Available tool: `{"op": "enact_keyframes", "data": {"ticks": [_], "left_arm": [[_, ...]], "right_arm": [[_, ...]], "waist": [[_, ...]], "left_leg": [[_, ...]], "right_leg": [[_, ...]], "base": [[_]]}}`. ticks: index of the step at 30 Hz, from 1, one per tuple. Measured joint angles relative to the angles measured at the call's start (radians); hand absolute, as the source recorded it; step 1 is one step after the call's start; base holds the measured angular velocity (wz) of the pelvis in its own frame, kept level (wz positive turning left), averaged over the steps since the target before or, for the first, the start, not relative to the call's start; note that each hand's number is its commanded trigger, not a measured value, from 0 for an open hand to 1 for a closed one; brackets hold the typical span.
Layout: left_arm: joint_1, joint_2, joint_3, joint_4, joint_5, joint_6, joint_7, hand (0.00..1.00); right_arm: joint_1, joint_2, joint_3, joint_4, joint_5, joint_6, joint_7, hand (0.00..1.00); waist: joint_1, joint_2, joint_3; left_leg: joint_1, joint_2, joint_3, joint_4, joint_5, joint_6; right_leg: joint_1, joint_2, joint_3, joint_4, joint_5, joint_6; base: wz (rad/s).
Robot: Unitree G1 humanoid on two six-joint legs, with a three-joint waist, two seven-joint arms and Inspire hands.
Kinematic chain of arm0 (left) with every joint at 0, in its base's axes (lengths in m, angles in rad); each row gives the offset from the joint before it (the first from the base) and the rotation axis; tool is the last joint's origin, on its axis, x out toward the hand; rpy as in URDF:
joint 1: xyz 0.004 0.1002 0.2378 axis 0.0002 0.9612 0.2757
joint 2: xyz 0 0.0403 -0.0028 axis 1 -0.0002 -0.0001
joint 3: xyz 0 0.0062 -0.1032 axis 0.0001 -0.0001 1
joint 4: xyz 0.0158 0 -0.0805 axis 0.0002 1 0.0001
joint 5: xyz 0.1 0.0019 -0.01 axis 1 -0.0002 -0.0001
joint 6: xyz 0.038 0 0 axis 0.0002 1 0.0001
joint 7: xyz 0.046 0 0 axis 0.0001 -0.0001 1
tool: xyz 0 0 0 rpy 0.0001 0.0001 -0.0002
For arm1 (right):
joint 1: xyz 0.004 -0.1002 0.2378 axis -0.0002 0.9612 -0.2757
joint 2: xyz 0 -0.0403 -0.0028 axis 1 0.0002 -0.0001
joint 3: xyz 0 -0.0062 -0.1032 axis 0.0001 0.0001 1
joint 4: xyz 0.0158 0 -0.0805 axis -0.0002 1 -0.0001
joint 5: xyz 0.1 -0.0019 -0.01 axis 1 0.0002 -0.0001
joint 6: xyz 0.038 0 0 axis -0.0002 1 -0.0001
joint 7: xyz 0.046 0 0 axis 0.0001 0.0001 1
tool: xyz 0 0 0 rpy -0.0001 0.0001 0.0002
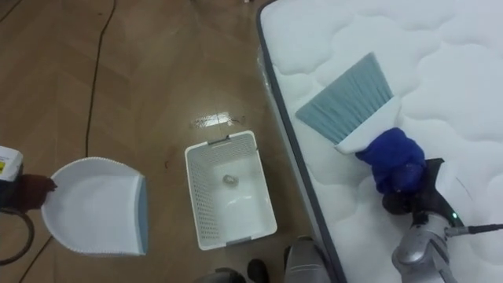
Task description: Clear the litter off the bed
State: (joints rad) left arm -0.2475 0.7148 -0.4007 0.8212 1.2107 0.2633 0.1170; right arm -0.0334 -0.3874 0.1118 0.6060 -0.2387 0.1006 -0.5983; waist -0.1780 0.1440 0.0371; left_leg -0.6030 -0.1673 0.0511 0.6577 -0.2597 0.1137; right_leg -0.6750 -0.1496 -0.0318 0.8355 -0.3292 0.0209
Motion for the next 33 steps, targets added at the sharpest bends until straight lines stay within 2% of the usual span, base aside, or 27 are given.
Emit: {"op": "enact_keyframes", "data": {"ticks": [4,6,9,11,13,14,17,21,24,26,27,28,29,30,31,32,33], "left_arm": [[0.000,-0.001,0.000,-0.010,-0.023,-0.001,0.013,1.00],[0.000,-0.001,0.000,-0.016,-0.024,-0.002,0.033,1.00],[-0.002,-0.001,0.002,-0.017,-0.025,-0.003,0.071,1.00],[-0.002,-0.004,0.004,-0.020,-0.066,-0.011,0.119,1.00],[-0.002,-0.016,0.005,-0.036,-0.094,-0.025,0.144,1.00],[-0.002,-0.024,0.005,-0.050,-0.103,-0.037,0.155,1.00],[0.000,-0.036,0.005,-0.101,-0.120,-0.062,0.168,1.00],[0.002,-0.056,0.005,-0.178,-0.183,-0.083,0.201,1.00],[0.028,-0.089,0.011,-0.253,-0.257,-0.096,0.230,1.00],[0.052,-0.127,0.042,-0.294,-0.278,-0.111,0.250,1.00],[0.058,-0.137,0.049,-0.296,-0.281,-0.111,0.258,1.00],[0.071,-0.149,0.058,-0.297,-0.301,-0.112,0.268,1.00],[0.092,-0.154,0.069,-0.304,-0.328,-0.112,0.273,1.00],[0.102,-0.157,0.074,-0.305,-0.339,-0.113,0.274,1.00],[0.110,-0.164,0.083,-0.306,-0.356,-0.113,0.275,1.00],[0.116,-0.168,0.086,-0.306,-0.357,-0.113,0.288,1.00],[0.123,-0.168,0.089,-0.308,-0.357,-0.114,0.296,1.00]], "right_arm": [[0.004,-0.003,0.035,-0.002,0.039,0.002,-0.037,0.00],[0.010,-0.003,0.036,-0.002,0.042,0.003,-0.045,0.00],[0.014,-0.002,0.044,-0.003,0.042,0.003,-0.054,0.00],[0.014,-0.003,0.044,-0.003,0.043,0.003,-0.060,0.00],[0.013,-0.003,0.043,-0.003,0.054,0.002,-0.067,0.00],[0.012,-0.003,0.044,-0.004,0.067,-0.005,-0.068,0.00],[0.016,-0.004,0.041,-0.024,0.096,-0.013,-0.068,0.00],[0.021,-0.002,0.042,-0.066,0.095,-0.017,-0.061,0.00],[0.045,-0.003,0.040,-0.107,0.090,-0.037,-0.061,0.00],[0.081,0.003,0.041,-0.132,0.080,-0.037,-0.050,0.00],[0.091,0.003,0.041,-0.145,0.081,-0.034,-0.045,0.00],[0.103,0.003,0.046,-0.170,0.083,-0.033,-0.036,0.00],[0.099,0.003,0.057,-0.185,0.085,-0.033,-0.029,0.00],[0.096,0.004,0.063,-0.189,0.084,-0.033,-0.028,0.00],[0.090,0.008,0.064,-0.191,0.084,-0.033,-0.021,0.00],[0.089,0.015,0.065,-0.191,0.086,-0.032,-0.018,0.00],[0.090,0.020,0.065,-0.191,0.085,-0.028,-0.016,0.00]], "waist": [[0.007,-0.006,0.0017],[0.021,-0.008,0.0008],[0.023,-0.023,0.0035],[0.023,-0.033,0.0068],[0.026,-0.034,0.0061],[0.040,-0.041,0.0056],[0.049,-0.052,0.0032],[0.051,-0.056,0.0020],[0.052,-0.069,-0.0039],[0.076,-0.101,-0.0106],[0.083,-0.106,-0.0117],[0.103,-0.115,-0.0160],[0.114,-0.120,-0.0167],[0.114,-0.120,-0.0168],[0.113,-0.120,-0.0172],[0.122,-0.124,-0.0174],[0.129,-0.126,-0.0191]], "left_leg": [[0.004,0.004,0.002,0.004,-0.001,0.002],[0.005,0.016,0.012,0.008,-0.005,0.002],[0.007,0.023,0.022,0.006,-0.005,0.002],[0.012,0.028,0.019,0.007,-0.006,0.003],[0.027,0.050,0.032,0.007,-0.012,0.006],[0.042,0.058,0.031,0.006,-0.018,0.007],[0.071,0.070,0.029,-0.002,-0.025,0.007],[0.120,0.087,0.036,-0.035,-0.026,0.007],[0.176,0.103,0.071,-0.069,-0.029,0.013],[0.245,0.136,0.173,-0.125,-0.032,0.016],[0.262,0.144,0.191,-0.135,-0.033,0.016],[0.292,0.163,0.240,-0.154,-0.035,0.014],[0.319,0.186,0.290,-0.169,-0.037,0.011],[0.330,0.196,0.313,-0.174,-0.038,0.010],[0.350,0.218,0.359,-0.190,-0.038,0.009],[0.371,0.244,0.425,-0.211,-0.038,0.009],[0.381,0.259,0.467,-0.222,-0.038,0.009]], "right_leg": [[0.008,0.004,-0.001,-0.008,-0.005,-0.001],[0.012,0.014,0.000,-0.018,-0.003,-0.001],[0.016,0.015,-0.001,-0.020,-0.001,-0.001],[0.030,0.014,-0.015,-0.030,-0.001,-0.002],[0.060,0.022,-0.031,-0.056,0.004,-0.004],[0.080,0.030,-0.034,-0.070,0.007,-0.005],[0.123,0.033,-0.054,-0.101,0.012,-0.007],[0.187,0.049,-0.056,-0.164,0.030,-0.001],[0.232,0.060,-0.048,-0.198,0.045,0.001],[0.251,0.065,-0.028,-0.229,0.067,-0.003],[0.260,0.067,-0.038,-0.241,0.076,-0.007],[0.273,0.070,-0.071,-0.267,0.099,-0.022],[0.286,0.076,-0.116,-0.302,0.131,-0.042],[0.295,0.079,-0.142,-0.322,0.146,-0.051],[0.311,0.083,-0.200,-0.364,0.179,-0.066],[0.324,0.093,-0.248,-0.410,0.221,-0.075],[0.329,0.100,-0.269,-0.429,0.237,-0.065]], "base": [[-0.01],[-0.08],[0.02],[0.11],[0.10],[0.00],[0.04],[-0.01],[-0.29],[-0.77],[-1.11],[-1.37],[-1.41],[-1.36],[-1.25],[-1.27],[-1.21]]}}
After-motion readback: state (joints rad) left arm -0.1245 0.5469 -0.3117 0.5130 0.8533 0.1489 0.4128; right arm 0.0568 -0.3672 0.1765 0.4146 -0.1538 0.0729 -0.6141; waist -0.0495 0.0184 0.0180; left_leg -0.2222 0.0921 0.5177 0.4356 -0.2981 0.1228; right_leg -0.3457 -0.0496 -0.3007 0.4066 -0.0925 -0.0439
